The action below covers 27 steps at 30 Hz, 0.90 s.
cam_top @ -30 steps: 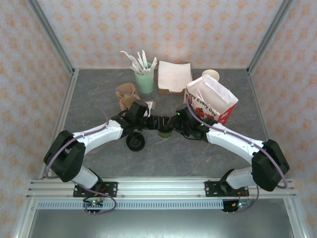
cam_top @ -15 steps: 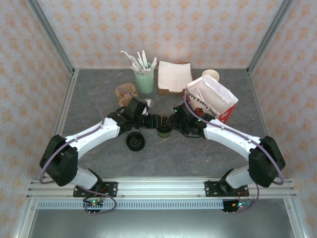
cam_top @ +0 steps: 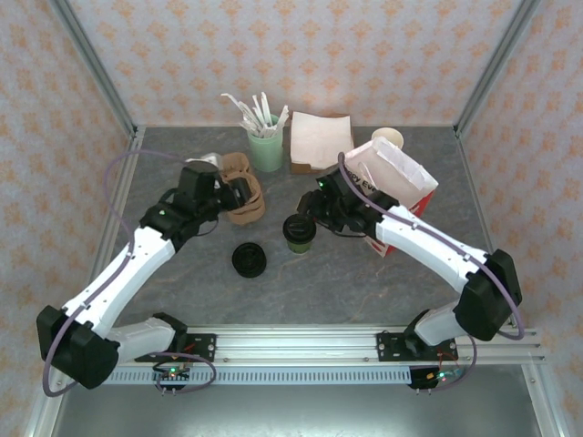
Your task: Pack the takeout coffee
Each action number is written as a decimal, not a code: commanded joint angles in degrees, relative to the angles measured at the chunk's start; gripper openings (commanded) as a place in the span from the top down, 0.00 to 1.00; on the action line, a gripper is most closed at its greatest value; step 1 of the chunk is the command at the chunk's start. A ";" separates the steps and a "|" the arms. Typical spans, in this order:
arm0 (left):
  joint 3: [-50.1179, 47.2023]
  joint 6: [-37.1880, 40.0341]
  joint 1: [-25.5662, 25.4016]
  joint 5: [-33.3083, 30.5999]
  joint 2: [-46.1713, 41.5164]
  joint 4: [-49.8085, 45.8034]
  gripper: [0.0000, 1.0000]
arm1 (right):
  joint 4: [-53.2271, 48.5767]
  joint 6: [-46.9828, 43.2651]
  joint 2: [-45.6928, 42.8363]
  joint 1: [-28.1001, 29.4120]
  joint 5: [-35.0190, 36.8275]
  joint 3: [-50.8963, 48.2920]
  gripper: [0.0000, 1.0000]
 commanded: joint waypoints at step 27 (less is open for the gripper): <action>-0.23 -5.13 13.68 8.93 17.59 7.77 0.54 | -2.21 -0.06 -2.92 -0.04 -2.72 4.72 0.53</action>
